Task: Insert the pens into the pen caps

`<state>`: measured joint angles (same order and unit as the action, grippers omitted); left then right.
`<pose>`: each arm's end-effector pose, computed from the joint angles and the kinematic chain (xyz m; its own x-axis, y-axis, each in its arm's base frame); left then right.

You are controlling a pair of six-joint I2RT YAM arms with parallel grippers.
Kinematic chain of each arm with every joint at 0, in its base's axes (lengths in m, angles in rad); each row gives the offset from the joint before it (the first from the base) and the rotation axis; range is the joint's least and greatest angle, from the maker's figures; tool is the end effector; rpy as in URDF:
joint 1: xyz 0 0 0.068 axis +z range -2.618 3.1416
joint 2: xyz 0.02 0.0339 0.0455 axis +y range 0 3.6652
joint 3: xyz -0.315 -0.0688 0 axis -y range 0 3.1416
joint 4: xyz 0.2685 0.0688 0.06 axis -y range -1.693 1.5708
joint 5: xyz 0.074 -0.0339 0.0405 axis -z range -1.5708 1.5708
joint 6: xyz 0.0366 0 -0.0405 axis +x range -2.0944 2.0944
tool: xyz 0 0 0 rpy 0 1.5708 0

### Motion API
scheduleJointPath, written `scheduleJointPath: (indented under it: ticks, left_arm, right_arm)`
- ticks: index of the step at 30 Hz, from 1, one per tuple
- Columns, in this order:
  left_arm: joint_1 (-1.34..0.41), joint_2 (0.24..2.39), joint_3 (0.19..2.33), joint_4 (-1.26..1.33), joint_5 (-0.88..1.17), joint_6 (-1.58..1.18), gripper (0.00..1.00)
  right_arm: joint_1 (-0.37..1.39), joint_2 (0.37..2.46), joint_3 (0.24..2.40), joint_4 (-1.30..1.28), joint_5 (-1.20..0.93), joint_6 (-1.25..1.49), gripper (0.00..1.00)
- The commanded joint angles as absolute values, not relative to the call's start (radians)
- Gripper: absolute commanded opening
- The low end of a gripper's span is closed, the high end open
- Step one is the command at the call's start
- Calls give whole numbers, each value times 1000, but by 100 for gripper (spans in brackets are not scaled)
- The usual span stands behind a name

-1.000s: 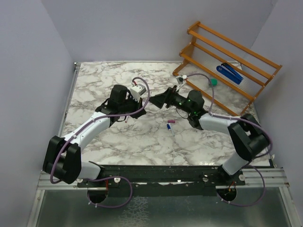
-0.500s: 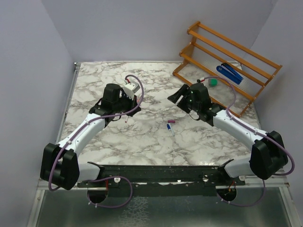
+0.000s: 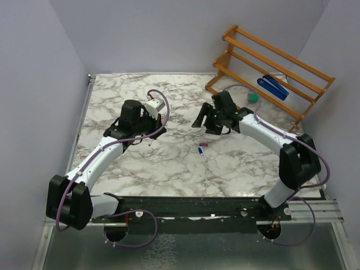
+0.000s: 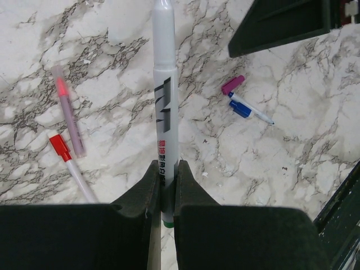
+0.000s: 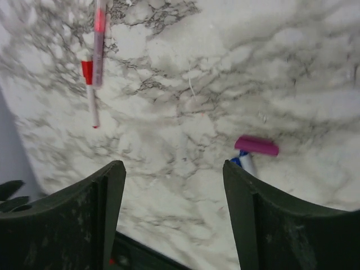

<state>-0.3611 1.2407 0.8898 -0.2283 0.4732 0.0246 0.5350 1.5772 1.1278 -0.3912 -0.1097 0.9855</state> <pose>0.2559 -0.1145 0.3172 -0.4954 0.2105 -0.8428 0.6837 0.6930 -0.2288 0.3107 0.1888 0.2837 -0.8289 0.4719 -0.3005 0.2196 0.7685 0.6011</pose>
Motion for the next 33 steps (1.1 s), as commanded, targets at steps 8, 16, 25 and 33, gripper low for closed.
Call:
scheduleJointPath:
  ticks: [8,16,25,33]
  left_arm:
    - [-359,1225,910,-261,469,60,0]
    - [-360,1246,919,-252,501,52,0]
    - [-360,1243,913,-247,508,41,0]
    - [-360,1247,911,-248,502,41,0]
  right_arm:
    - [541,1691,1303,-691,111,-208,67]
    - [541,1565,1137,-580,-214,-270,54]
    - [576,1613,1085,-412,-227,-260,46]
    - [589,1674,1101,-352,-171,-266,42]
